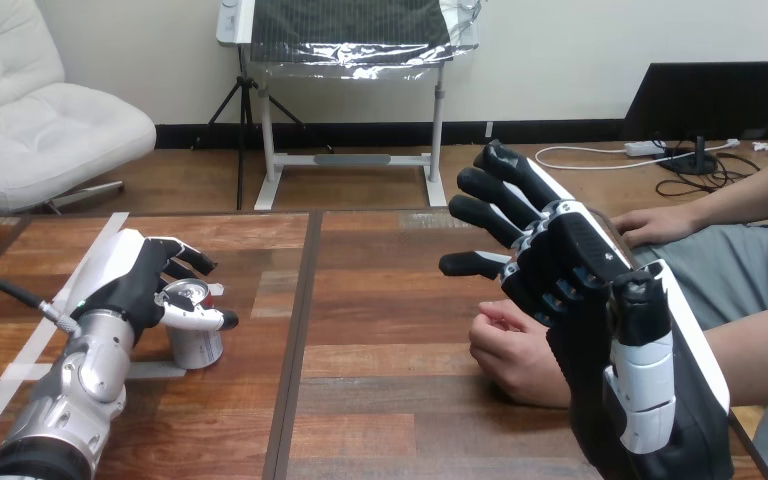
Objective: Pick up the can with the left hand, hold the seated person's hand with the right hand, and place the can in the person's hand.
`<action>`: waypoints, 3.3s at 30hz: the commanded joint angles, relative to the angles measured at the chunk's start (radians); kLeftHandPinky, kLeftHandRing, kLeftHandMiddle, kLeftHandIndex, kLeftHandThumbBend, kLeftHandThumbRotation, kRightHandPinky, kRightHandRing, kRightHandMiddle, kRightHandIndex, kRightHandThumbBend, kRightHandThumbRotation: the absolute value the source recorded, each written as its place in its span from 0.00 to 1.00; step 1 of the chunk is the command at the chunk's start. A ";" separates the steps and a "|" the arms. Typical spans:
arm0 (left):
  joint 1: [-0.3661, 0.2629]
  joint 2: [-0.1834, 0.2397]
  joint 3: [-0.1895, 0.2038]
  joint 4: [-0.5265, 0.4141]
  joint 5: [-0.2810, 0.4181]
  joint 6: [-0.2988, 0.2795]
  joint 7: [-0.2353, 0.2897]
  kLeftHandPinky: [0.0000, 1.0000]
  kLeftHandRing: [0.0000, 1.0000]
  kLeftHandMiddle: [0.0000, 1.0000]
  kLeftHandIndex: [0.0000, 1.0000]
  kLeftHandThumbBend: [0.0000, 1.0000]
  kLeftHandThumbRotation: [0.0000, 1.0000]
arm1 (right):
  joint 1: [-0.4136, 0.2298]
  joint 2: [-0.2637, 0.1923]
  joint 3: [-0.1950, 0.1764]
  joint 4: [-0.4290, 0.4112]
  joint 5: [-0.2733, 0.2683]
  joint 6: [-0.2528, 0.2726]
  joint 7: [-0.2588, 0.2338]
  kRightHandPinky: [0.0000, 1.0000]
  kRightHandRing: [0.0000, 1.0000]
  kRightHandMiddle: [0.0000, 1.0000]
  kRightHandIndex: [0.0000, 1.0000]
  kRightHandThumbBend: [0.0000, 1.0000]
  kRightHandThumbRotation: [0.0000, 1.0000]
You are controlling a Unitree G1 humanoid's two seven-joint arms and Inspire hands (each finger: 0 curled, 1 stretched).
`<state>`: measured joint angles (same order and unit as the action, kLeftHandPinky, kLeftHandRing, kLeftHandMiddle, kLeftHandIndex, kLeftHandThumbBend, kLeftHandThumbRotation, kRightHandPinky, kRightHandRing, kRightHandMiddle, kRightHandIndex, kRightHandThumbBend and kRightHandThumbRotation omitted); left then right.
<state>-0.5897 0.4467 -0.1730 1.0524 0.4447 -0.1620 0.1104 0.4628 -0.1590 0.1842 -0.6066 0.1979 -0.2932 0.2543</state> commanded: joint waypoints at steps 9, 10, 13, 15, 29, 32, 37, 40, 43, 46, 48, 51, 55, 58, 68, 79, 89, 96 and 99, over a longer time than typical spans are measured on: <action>-0.092 0.019 -0.015 -0.006 0.009 0.019 -0.005 0.48 0.58 0.64 0.64 0.78 0.01 | -0.037 0.012 -0.007 -0.036 0.010 -0.012 -0.005 0.73 0.88 0.89 0.91 0.73 1.00; -0.093 0.019 -0.015 -0.006 0.009 0.024 -0.007 0.48 0.58 0.64 0.65 0.78 0.01 | -0.037 0.012 -0.007 -0.037 0.010 -0.011 -0.006 0.73 0.88 0.89 0.91 0.73 1.00; -0.094 0.020 -0.015 -0.007 0.009 0.031 -0.011 0.48 0.59 0.64 0.65 0.79 0.02 | -0.037 0.012 -0.007 -0.039 0.010 -0.008 -0.007 0.73 0.88 0.89 0.91 0.73 1.00; -0.094 0.021 -0.016 -0.009 0.009 0.033 -0.013 0.48 0.59 0.64 0.65 0.79 0.02 | -0.037 0.013 -0.008 -0.039 0.011 -0.007 -0.008 0.73 0.88 0.90 0.91 0.73 1.00; -0.098 0.028 -0.022 -0.024 0.016 0.061 -0.038 0.50 0.61 0.67 0.68 0.81 0.08 | -0.037 0.011 -0.009 -0.039 0.014 -0.005 -0.007 0.73 0.88 0.90 0.91 0.74 1.00; -0.100 0.031 -0.027 -0.027 0.023 0.071 -0.045 0.50 0.62 0.68 0.69 0.81 0.10 | -0.037 0.011 -0.010 -0.039 0.013 -0.005 -0.007 0.74 0.88 0.90 0.91 0.74 1.00; -0.104 0.038 -0.041 -0.030 0.042 0.086 -0.052 0.53 0.66 0.71 0.71 0.81 0.15 | -0.038 0.011 -0.010 -0.038 0.013 -0.007 -0.007 0.74 0.88 0.90 0.91 0.73 1.00; -0.105 0.039 -0.042 -0.030 0.049 0.086 -0.050 0.56 0.68 0.72 0.71 0.81 0.17 | -0.038 0.011 -0.010 -0.037 0.013 -0.008 -0.006 0.74 0.89 0.90 0.91 0.73 1.00; -0.104 0.041 -0.042 -0.033 0.051 0.085 -0.050 0.61 0.71 0.74 0.72 0.82 0.20 | -0.039 0.012 -0.011 -0.036 0.011 -0.010 -0.007 0.74 0.89 0.90 0.91 0.73 1.00; -0.103 0.043 -0.042 -0.035 0.050 0.084 -0.050 0.63 0.72 0.75 0.72 0.83 0.21 | -0.039 0.013 -0.010 -0.036 0.009 -0.010 -0.008 0.74 0.89 0.90 0.91 0.73 1.00; -0.104 0.043 -0.043 -0.033 0.050 0.083 -0.049 0.65 0.74 0.76 0.72 0.83 0.22 | -0.040 0.013 -0.010 -0.036 0.010 -0.010 -0.007 0.74 0.89 0.90 0.91 0.73 1.00; -0.105 0.045 -0.044 -0.032 0.048 0.083 -0.051 0.67 0.75 0.77 0.73 0.84 0.24 | -0.041 0.013 -0.009 -0.035 0.011 -0.011 -0.007 0.74 0.89 0.90 0.91 0.73 1.00; -0.106 0.048 -0.046 -0.033 0.047 0.082 -0.056 0.69 0.77 0.78 0.74 0.85 0.26 | -0.041 0.014 -0.009 -0.034 0.010 -0.010 -0.008 0.74 0.89 0.90 0.91 0.73 1.00; -0.106 0.049 -0.048 -0.035 0.047 0.085 -0.058 0.70 0.77 0.79 0.74 0.85 0.27 | -0.041 0.015 -0.009 -0.035 0.006 -0.011 -0.010 0.74 0.89 0.90 0.91 0.73 1.00; -0.105 0.055 -0.056 -0.041 0.057 0.090 -0.060 0.70 0.77 0.79 0.74 0.85 0.30 | -0.041 0.016 -0.008 -0.036 0.008 -0.010 -0.010 0.74 0.88 0.90 0.91 0.74 1.00; -0.103 0.058 -0.054 -0.049 0.061 0.094 -0.065 0.68 0.77 0.78 0.74 0.84 0.31 | -0.040 0.015 -0.007 -0.038 0.011 -0.008 -0.009 0.74 0.88 0.89 0.90 0.74 1.00; -0.103 0.062 -0.062 -0.049 0.075 0.092 -0.063 0.67 0.76 0.77 0.74 0.84 0.30 | -0.039 0.015 -0.008 -0.037 0.012 -0.009 -0.009 0.74 0.88 0.89 0.90 0.74 1.00; -0.104 0.063 -0.064 -0.049 0.087 0.090 -0.057 0.66 0.75 0.76 0.73 0.84 0.28 | -0.039 0.016 -0.006 -0.039 0.012 -0.009 -0.009 0.74 0.88 0.89 0.91 0.74 1.00; -0.104 0.064 -0.064 -0.049 0.089 0.086 -0.056 0.64 0.74 0.75 0.72 0.84 0.27 | -0.038 0.015 -0.007 -0.040 0.014 -0.007 -0.008 0.74 0.88 0.89 0.91 0.74 1.00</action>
<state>-0.6105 0.4852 -0.2240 1.0459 0.5226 -0.0632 0.0415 0.4627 -0.1575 0.1841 -0.6077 0.1987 -0.2926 0.2531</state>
